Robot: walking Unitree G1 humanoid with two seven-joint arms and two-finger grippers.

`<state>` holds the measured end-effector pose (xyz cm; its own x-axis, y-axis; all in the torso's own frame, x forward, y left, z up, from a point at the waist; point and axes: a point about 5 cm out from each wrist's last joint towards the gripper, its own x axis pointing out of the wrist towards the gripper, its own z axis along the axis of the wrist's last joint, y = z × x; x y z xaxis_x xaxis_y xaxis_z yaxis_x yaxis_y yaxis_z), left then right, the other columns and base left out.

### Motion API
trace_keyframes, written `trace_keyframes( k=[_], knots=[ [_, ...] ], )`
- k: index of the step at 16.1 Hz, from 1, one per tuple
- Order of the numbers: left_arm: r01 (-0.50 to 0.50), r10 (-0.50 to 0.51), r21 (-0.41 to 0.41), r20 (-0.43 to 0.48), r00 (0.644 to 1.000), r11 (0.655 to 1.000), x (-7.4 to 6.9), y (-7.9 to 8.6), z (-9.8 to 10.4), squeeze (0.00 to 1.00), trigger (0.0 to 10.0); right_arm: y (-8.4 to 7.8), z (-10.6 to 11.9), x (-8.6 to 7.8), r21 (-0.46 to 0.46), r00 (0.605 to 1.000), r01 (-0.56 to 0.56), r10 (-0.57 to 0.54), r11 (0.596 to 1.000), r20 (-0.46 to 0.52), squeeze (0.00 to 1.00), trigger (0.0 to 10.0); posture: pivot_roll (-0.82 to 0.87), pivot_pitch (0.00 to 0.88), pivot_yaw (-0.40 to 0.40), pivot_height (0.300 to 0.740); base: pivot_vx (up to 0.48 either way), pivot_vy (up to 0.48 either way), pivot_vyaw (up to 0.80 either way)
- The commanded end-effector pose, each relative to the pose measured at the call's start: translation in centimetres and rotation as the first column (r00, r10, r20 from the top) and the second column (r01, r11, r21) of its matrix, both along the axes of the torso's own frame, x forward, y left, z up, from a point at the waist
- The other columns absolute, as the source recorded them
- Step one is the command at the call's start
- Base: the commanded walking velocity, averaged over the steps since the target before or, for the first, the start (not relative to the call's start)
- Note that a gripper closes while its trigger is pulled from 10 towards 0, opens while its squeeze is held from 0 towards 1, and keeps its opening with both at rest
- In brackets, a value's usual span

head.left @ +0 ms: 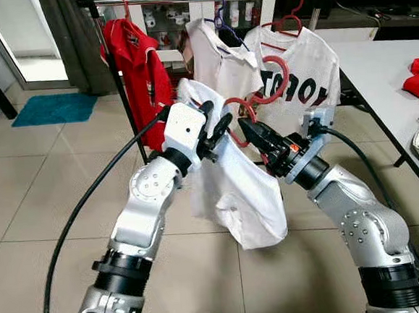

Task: Hang hanger

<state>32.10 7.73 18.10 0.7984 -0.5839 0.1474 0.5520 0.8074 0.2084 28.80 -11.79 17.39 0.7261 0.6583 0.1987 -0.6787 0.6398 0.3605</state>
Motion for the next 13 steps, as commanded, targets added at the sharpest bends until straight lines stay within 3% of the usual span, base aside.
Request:
trace_keyframes(
  k=[1,4,13],
  knots=[
    [0.003,-0.003,-0.01,0.01,1.0,1.0,0.33,-0.04,0.42,0.0,10.0,0.33,1.04,-0.35,0.016,0.998,-0.042,0.042,0.999,0.049,0.0,10.0,-0.06,0.0,-0.008,0.74,0.0,0.0,0.0],
    [-0.002,0.002,-0.007,0.001,1.0,1.0,0.6,0.04,0.32,0.0,0.0,0.37,1.09,-0.44,0.015,0.997,-0.052,0.051,0.999,0.055,0.0,10.0,-0.06,0.0,-0.003,0.74,0.0,0.0,0.0],
    [-0.003,0.004,-0.013,0.019,1.0,1.0,0.57,-0.02,0.41,0.0,0.0,0.09,1.11,-0.23,0.026,0.998,-0.036,0.035,0.999,0.049,0.0,10.0,-0.06,0.0,-0.007,0.74,0.0,0.0,0.0]
  ],
)
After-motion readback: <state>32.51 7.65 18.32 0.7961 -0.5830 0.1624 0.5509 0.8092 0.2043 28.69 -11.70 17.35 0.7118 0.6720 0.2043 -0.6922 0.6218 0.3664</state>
